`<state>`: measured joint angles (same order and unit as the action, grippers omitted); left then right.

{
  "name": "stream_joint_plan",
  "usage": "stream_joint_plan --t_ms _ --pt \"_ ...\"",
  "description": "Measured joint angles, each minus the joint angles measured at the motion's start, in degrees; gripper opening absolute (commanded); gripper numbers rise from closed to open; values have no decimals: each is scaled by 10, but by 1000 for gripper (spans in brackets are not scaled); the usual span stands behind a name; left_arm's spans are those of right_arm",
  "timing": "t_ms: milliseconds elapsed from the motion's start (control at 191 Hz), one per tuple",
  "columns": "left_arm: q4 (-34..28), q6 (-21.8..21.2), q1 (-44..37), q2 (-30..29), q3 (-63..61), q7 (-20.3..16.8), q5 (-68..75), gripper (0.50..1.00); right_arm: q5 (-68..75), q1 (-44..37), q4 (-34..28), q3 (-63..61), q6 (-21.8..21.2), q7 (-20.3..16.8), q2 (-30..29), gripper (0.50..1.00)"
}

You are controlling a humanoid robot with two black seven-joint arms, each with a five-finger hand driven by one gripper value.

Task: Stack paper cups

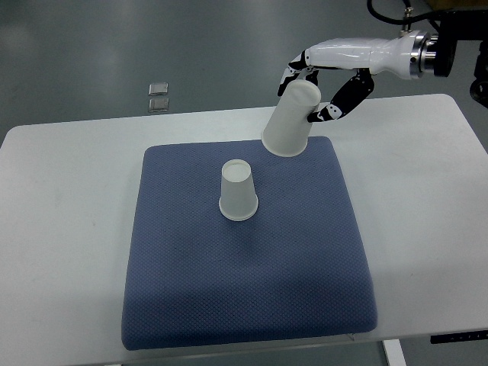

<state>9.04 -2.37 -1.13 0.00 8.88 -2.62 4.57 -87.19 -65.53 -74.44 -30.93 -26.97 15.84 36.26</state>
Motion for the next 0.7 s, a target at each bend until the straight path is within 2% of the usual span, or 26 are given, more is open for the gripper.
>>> stream_joint_plan --t_ms 252,702 --pt "0 0 0 0 0 0 0 1000 -6 0 2 0 -5 -30 -70 500" --pt "0 0 0 0 0 0 0 1000 -43 6 4 2 -8 -62 -115 500"
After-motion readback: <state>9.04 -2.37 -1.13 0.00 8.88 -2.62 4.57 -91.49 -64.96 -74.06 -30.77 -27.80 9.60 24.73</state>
